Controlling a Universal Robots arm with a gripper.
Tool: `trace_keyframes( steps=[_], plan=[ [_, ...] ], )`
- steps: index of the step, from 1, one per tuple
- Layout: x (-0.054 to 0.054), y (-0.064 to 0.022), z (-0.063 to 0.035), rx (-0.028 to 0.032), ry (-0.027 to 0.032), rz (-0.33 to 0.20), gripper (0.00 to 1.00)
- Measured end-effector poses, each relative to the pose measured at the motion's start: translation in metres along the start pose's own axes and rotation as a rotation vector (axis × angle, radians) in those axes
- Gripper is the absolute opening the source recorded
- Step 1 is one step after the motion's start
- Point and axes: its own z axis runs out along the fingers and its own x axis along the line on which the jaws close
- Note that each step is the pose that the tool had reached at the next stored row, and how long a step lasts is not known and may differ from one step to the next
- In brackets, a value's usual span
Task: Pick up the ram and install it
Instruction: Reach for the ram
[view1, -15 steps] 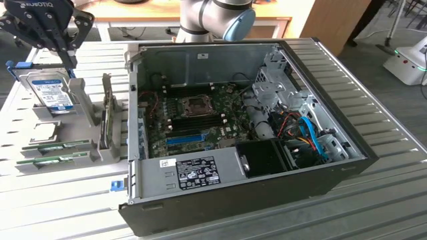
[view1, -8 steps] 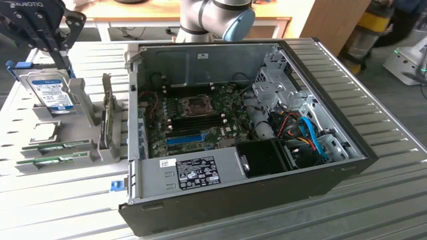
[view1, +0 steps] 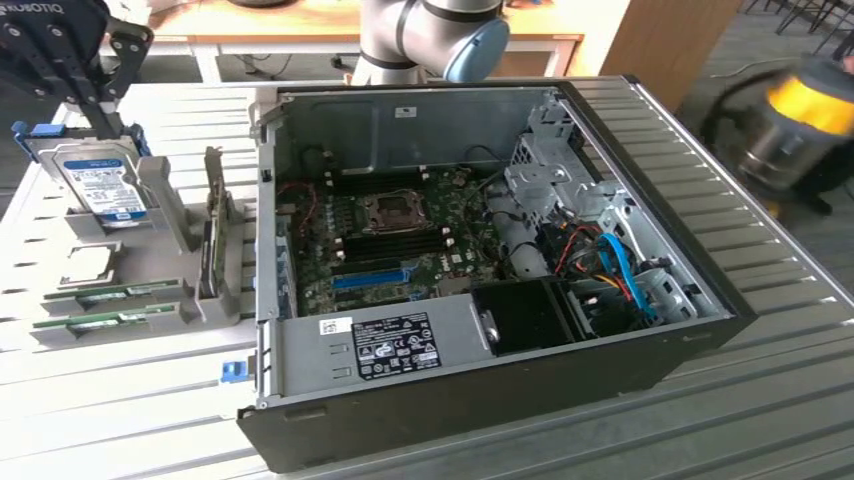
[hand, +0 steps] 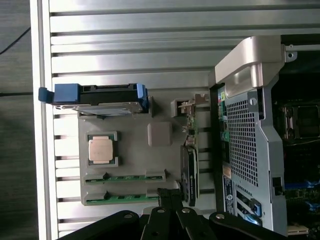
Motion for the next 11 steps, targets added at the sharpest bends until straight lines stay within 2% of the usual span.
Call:
trace_keyframes(
  steps=[11],
  plan=[
    [0.021, -0.0015, -0.0006, 0.0000, 0.0000, 0.000, 0.11]
  ],
)
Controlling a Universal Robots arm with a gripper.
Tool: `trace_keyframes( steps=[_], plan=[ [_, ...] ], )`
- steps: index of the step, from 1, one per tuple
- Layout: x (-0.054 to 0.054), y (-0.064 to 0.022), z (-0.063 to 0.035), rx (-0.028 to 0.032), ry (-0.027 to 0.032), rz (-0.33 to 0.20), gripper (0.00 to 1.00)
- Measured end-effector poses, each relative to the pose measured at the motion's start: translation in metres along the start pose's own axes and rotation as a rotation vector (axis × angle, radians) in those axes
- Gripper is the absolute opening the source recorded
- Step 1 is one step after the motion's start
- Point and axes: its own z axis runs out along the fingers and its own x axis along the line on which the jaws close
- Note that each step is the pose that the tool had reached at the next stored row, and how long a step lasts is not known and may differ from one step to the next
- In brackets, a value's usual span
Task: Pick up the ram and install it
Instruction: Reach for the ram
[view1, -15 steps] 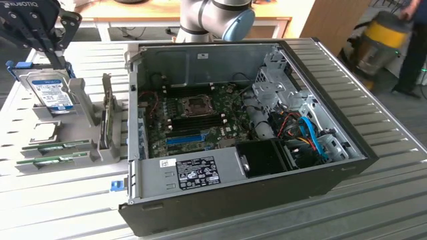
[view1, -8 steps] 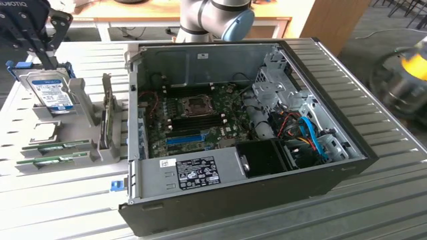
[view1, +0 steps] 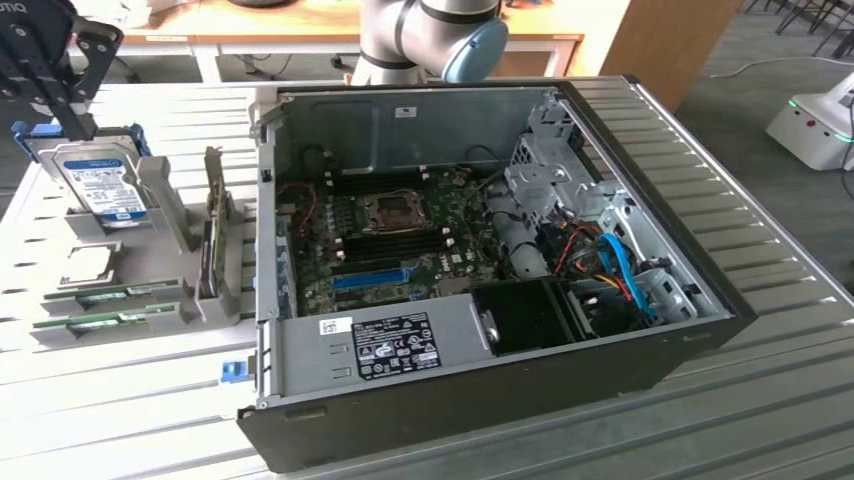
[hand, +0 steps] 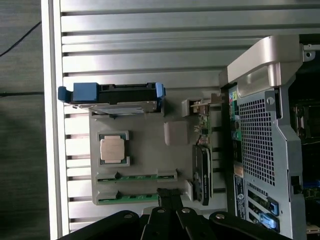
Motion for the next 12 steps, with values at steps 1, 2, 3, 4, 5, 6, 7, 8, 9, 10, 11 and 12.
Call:
trace_keyframes(
  steps=[1, 2, 3, 4, 5, 6, 7, 8, 9, 10, 11, 12],
  plan=[
    [0.002, -0.0001, 0.0000, -0.0001, -0.0001, 0.000, 0.11],
    [0.003, -0.0003, 0.0000, -0.0001, -0.0002, 0.000, 0.11],
    [0.005, -0.0004, -0.0001, -0.0001, -0.0001, 0.000, 0.11],
    [0.006, -0.0005, -0.0001, -0.0001, -0.0001, 0.000, 0.11],
    [0.007, -0.0006, -0.0001, -0.0001, -0.0001, 0.000, 0.11],
    [0.009, -0.0007, -0.0002, -0.0001, -0.0001, 0.000, 0.11],
    [0.010, -0.0008, -0.0002, -0.0001, -0.0001, 0.000, 0.11],
    [0.011, -0.0008, -0.0003, 0.0000, -0.0001, 0.000, 0.11],
    [0.013, -0.0009, -0.0003, -0.0001, -0.0001, 0.000, 0.11],
    [0.014, -0.0011, -0.0003, -0.0001, 0.0000, 0.000, 0.11],
    [0.015, -0.0012, -0.0003, -0.0001, -0.0001, 0.000, 0.11],
    [0.017, -0.0013, -0.0004, 0.0000, 0.0000, 0.000, 0.11]
  ],
)
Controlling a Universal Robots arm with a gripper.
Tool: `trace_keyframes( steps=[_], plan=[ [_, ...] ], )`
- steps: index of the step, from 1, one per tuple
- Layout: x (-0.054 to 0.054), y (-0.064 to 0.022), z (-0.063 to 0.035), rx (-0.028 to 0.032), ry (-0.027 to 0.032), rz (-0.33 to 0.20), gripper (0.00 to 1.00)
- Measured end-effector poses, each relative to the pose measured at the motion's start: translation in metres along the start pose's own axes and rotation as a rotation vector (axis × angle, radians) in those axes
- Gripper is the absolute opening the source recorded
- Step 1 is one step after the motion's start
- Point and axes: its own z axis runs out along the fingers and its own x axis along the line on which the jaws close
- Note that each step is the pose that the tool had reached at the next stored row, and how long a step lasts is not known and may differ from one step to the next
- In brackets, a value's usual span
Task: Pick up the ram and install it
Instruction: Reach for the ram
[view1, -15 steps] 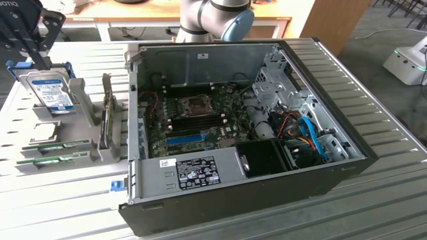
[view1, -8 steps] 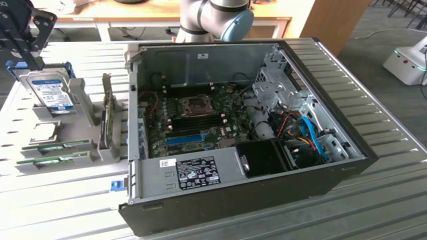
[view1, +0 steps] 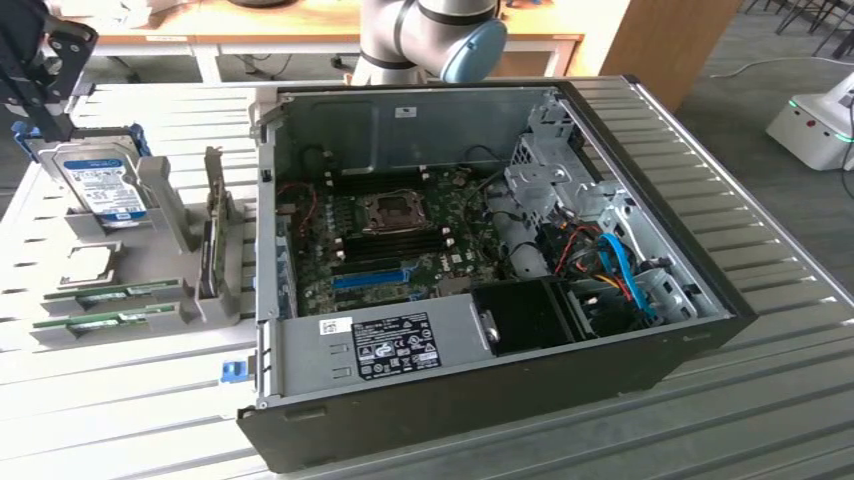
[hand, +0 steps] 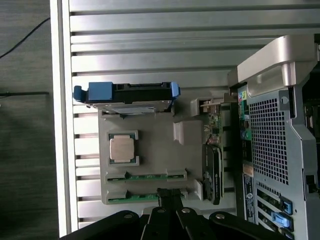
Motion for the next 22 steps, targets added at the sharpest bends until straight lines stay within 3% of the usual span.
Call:
trace_keyframes(
  steps=[11, 22],
  plan=[
    [0.015, -0.0011, -0.0003, -0.0001, 0.0000, 0.000, 0.11],
    [0.022, -0.0017, -0.0005, -0.0001, 0.0000, 0.000, 0.11]
  ],
)
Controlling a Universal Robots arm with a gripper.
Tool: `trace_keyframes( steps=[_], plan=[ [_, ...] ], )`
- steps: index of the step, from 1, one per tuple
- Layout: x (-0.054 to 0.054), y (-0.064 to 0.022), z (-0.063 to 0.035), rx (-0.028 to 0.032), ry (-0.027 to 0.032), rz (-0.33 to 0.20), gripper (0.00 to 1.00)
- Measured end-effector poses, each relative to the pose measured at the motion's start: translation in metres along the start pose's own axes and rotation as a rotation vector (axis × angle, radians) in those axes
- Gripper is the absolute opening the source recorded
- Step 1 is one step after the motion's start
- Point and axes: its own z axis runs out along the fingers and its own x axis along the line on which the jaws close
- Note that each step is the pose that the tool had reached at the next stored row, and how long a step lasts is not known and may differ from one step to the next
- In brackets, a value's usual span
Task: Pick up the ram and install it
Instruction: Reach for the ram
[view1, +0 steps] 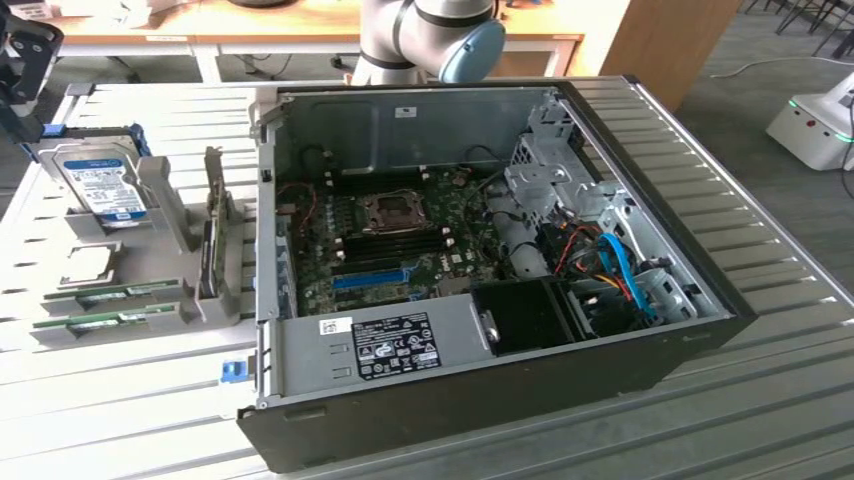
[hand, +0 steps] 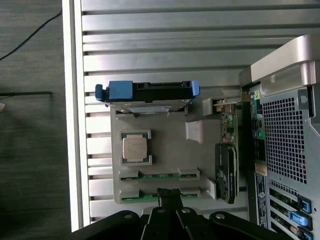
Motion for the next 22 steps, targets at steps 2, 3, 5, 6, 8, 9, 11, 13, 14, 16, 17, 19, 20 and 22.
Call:
trace_keyframes(
  steps=[2, 3, 5, 6, 8, 9, 11, 13, 14, 16, 17, 19, 20, 22],
  plan=[
    [0.0005, 0.0001, 0.0000, 0.0000, 0.0000, 0.000, 0.11],
    [0.0005, 0.0001, 0.0000, 0.0001, 0.0001, 0.000, 0.11],
    [0.0005, 0.0000, 0.0000, 0.0000, 0.0000, 0.000, 0.11],
    [0.0006, -0.0001, 0.0000, 0.0000, 0.0000, 0.000, 0.11],
    [0.0005, -0.0008, 0.0000, 0.0000, 0.0000, 0.000, 0.11],
    [0.0005, -0.0012, -0.0001, 0.0000, 0.0001, 0.000, 0.11],
    [0.0004, -0.0023, -0.0001, 0.0000, 0.0001, 0.000, 0.11],
    [0.0003, -0.0033, -0.0002, 0.0000, 0.0000, 0.000, 0.11],
    [0.0003, -0.0037, -0.0002, 0.0000, 0.0001, 0.000, 0.11],
    [0.0002, -0.0047, -0.0002, 0.0000, 0.0000, 0.000, 0.11],
    [0.0002, -0.0051, -0.0002, 0.0000, 0.0000, 0.000, 0.11],
    [0.0001, -0.0058, -0.0003, 0.0000, 0.0001, 0.000, 0.11],
    [0.0001, -0.0061, -0.0003, 0.0000, 0.0001, 0.000, 0.11],
    [0.0000, -0.0067, -0.0003, 0.0000, 0.0000, 0.000, 0.11]
  ],
)
